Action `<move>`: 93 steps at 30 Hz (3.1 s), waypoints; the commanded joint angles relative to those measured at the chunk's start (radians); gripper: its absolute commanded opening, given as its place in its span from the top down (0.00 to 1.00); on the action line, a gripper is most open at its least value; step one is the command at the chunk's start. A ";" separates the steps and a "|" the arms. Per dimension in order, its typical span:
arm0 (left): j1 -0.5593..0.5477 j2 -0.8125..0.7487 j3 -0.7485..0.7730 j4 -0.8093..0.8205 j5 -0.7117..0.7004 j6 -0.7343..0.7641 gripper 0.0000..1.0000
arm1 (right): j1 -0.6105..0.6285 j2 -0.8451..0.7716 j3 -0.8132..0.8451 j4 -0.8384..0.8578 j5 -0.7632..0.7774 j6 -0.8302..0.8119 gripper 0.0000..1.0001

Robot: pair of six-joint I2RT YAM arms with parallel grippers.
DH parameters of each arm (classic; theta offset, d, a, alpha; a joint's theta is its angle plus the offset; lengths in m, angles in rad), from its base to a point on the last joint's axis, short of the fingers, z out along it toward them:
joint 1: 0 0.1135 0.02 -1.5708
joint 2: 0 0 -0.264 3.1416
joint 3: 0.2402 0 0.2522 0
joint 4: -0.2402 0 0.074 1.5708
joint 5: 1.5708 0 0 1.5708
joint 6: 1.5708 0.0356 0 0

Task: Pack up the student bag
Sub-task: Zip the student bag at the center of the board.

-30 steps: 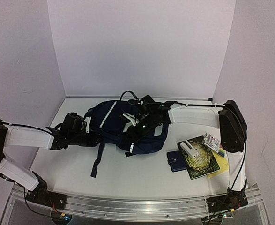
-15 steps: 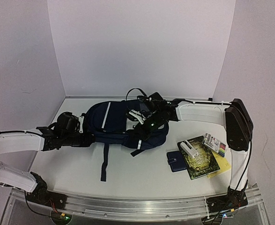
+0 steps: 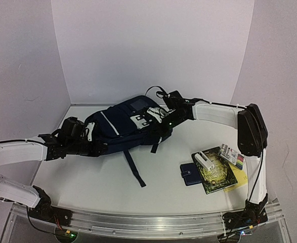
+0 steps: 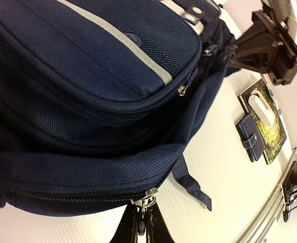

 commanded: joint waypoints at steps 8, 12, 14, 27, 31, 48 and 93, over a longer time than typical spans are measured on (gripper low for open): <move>-0.026 0.069 0.065 0.005 0.140 -0.013 1.00 | -0.143 -0.059 0.040 -0.040 0.087 0.057 0.40; -0.059 0.136 0.107 0.047 0.163 -0.021 1.00 | -0.063 -0.172 -0.069 -0.002 -0.056 0.065 0.28; -0.062 0.153 0.117 0.057 0.180 -0.025 1.00 | -0.016 -0.208 -0.133 0.051 -0.100 0.054 0.26; -0.062 0.168 0.126 0.027 0.236 -0.043 1.00 | 0.238 -0.107 -0.219 0.318 0.073 -0.145 0.31; -0.062 0.166 0.125 0.033 0.245 -0.048 1.00 | 0.270 -0.043 -0.170 0.339 0.157 -0.184 0.32; -0.062 0.148 0.092 0.035 0.273 -0.049 1.00 | 0.284 0.042 -0.154 0.467 0.408 -0.167 0.42; -0.122 0.151 -0.084 0.403 -0.094 -0.225 0.65 | 0.315 -0.024 -0.009 0.301 0.293 0.171 1.00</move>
